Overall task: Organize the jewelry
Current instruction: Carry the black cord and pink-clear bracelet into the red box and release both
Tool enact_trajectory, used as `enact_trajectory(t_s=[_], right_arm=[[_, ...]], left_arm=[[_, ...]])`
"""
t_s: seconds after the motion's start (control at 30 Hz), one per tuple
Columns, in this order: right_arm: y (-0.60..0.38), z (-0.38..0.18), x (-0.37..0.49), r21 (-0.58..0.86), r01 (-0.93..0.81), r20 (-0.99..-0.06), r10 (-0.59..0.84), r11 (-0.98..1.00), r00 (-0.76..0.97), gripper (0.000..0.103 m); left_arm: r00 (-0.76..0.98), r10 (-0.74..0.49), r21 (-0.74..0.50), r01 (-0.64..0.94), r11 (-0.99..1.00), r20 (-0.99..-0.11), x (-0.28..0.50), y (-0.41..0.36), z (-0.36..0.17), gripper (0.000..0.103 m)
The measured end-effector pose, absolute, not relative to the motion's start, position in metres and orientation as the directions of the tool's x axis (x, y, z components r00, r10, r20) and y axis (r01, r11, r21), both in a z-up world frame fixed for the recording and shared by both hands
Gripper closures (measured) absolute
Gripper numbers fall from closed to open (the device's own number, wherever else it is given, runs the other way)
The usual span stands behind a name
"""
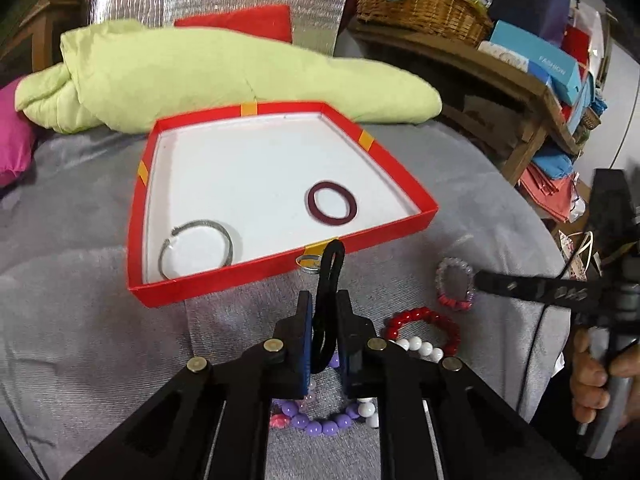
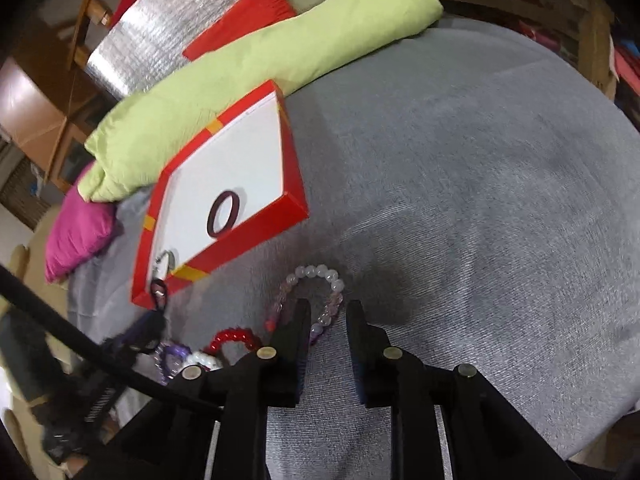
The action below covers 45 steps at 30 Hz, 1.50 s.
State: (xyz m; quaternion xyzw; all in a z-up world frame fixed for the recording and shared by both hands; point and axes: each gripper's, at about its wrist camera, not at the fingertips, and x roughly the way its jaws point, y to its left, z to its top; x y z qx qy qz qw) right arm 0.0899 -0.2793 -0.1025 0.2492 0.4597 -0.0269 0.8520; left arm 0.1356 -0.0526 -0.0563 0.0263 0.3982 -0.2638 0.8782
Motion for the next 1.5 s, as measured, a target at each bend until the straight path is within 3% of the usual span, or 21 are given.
enact_trajectory(t_s=[0.27, 0.43, 0.97, 1.23, 1.33, 1.5], right_arm=[[-0.251, -0.108, 0.095, 0.207, 0.250, -0.813, 0.024, 0.946, 0.582, 0.082], [-0.234, -0.106, 0.091, 0.094, 0.226, -0.795, -0.063, 0.970, 0.603, 0.095], [-0.237, -0.039, 0.062, 0.313, 0.079, -0.614, 0.138, 0.946, 0.777, 0.095], [-0.244, -0.020, 0.122, 0.373, 0.055, -0.577, 0.185, 0.926, 0.795, 0.095], [-0.244, -0.019, 0.159, 0.419, 0.034, -0.576, 0.236, 0.908, 0.783, 0.095], [-0.234, -0.030, 0.217, 0.499, 0.004, -0.584, 0.333, 0.866, 0.740, 0.095]], left_arm=[[0.613, -0.427, -0.158, 0.443, 0.882, -0.665, 0.125, -0.027, -0.038, 0.091], [0.647, -0.391, -0.157, 0.389, 0.908, -0.655, 0.123, -0.003, -0.034, 0.091], [0.679, -0.371, -0.167, 0.348, 0.922, -0.633, 0.133, 0.017, -0.029, 0.091], [0.679, -0.388, -0.138, 0.393, 0.909, -0.624, 0.156, -0.003, -0.025, 0.091], [0.659, -0.425, -0.180, 0.407, 0.895, -0.621, 0.174, -0.004, -0.022, 0.091], [0.625, -0.398, -0.161, 0.401, 0.902, -0.672, 0.220, -0.011, -0.020, 0.091]])
